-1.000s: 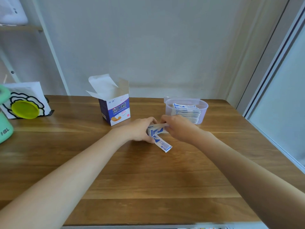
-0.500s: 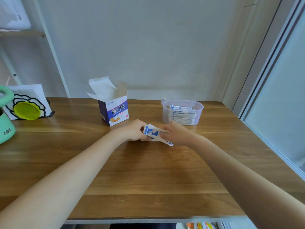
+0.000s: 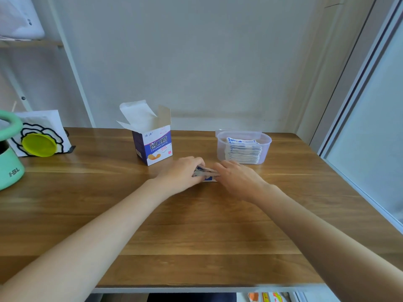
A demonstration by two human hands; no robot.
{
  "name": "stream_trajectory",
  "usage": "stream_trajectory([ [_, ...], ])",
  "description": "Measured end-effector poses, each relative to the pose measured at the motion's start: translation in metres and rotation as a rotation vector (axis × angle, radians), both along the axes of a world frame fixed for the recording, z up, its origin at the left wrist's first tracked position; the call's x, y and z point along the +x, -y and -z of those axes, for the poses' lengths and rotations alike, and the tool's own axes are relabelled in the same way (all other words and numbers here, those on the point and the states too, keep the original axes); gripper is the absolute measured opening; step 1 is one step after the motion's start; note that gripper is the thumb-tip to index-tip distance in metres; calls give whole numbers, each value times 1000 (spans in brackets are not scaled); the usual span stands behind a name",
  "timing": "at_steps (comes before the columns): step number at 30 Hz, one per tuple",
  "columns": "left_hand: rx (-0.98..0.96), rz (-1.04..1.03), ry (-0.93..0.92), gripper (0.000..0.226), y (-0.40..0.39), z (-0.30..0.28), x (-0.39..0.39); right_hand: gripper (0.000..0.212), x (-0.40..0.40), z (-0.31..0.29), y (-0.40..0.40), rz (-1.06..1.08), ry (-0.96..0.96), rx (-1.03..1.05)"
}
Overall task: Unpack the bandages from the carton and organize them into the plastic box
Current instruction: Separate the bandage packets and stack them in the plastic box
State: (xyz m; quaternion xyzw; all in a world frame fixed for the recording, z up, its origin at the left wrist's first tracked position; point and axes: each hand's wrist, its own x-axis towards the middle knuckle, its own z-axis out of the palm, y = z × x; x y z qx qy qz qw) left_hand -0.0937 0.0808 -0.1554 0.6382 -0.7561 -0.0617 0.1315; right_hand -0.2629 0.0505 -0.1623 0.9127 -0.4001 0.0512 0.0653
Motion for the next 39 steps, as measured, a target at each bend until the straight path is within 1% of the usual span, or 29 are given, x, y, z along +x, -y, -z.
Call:
stream_trajectory([
  [3,-68,-10,-8,21,-1,0,-1,25,-4,-3,3,80,38,95],
  [5,-92,-12,-65,22,-1,-1,0,25,-5,-5,6,105,47,170],
  [8,-156,-48,-176,21,-3,-6,0,26,-3,-6,9,110,41,207],
  [14,-200,-98,-208,19,-6,-9,5,25,-2,-6,7,112,75,246],
  [16,-246,-167,-274,17,-6,-9,14,22,-4,-5,9,108,84,246],
  [19,-297,-363,-442,14,-5,-9,35,22,-9,-5,10,89,97,235],
  [20,-295,-402,-448,15,-4,-8,42,22,-10,-6,9,75,112,227],
  [22,-233,-376,-364,16,-3,-5,47,21,-10,-10,6,47,165,203],
  [25,-51,-203,-285,18,0,1,30,20,-8,-12,4,9,199,139],
  [28,78,-81,-198,20,5,5,15,23,-8,-10,3,41,207,101],
  [30,129,-46,-180,26,6,3,12,22,-9,-7,5,68,210,130],
  [33,219,30,-226,41,4,-2,12,19,-11,-5,9,103,223,193],
  [35,238,56,-224,39,0,-4,11,25,-10,-4,10,109,248,183],
  [36,219,59,-194,37,-2,-4,10,29,-9,-3,10,99,239,169],
  [37,184,57,-150,35,-2,-3,9,30,-7,-1,10,87,205,148],
  [39,90,33,-53,31,-3,0,5,27,-3,4,10,67,104,83],
])
